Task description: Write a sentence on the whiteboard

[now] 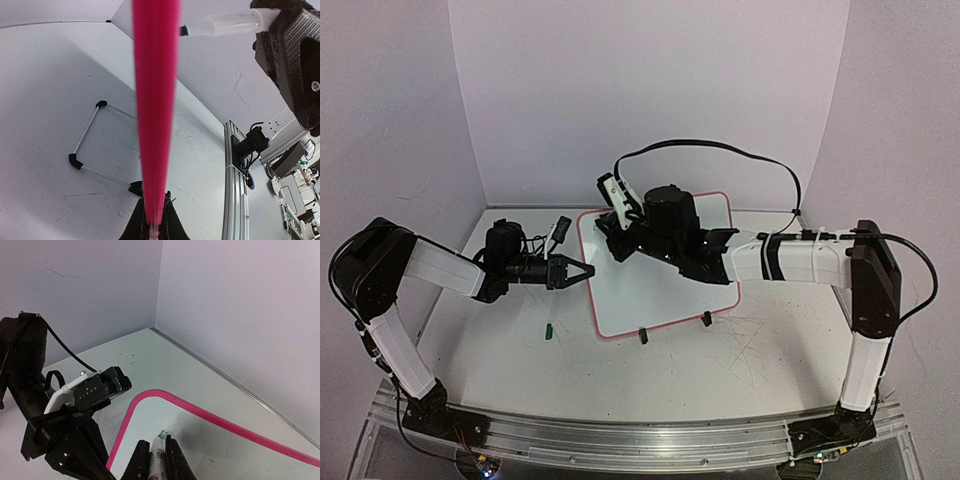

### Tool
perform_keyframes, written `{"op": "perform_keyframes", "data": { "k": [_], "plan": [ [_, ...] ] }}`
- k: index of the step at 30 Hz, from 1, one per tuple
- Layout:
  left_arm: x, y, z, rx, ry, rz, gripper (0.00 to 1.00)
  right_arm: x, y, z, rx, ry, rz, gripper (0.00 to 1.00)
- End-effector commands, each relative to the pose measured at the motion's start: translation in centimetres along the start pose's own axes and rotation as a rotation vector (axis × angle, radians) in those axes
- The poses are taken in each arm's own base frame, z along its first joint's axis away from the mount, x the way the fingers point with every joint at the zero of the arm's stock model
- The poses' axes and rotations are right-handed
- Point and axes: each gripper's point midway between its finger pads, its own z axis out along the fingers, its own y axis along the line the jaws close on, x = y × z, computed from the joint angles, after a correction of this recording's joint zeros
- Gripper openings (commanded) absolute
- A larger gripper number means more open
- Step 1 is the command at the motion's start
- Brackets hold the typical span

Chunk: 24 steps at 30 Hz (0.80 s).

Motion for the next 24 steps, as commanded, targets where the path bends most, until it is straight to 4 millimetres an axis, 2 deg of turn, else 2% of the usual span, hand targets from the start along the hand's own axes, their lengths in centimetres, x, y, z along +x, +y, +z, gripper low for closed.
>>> {"op": "perform_keyframes", "data": {
  "k": [1,15,24],
  "plan": [
    [-1.9,-0.2,0.1,0.01,-0.031,0.055,0.0,0.9,-0.5,-0.2,0.016,0.018,0.026,0.0],
    [-1.9,-0.3,0.0,0.012,-0.032,0.056,0.0,3.1,1.5,-0.8,-0.017,0.065,0.061,0.0],
    [-1.9,-0.3,0.0,0.01,-0.033,0.056,0.0,2.7,0.4,-0.9,0.05,0.046,0.078,0.0]
  ]
}}
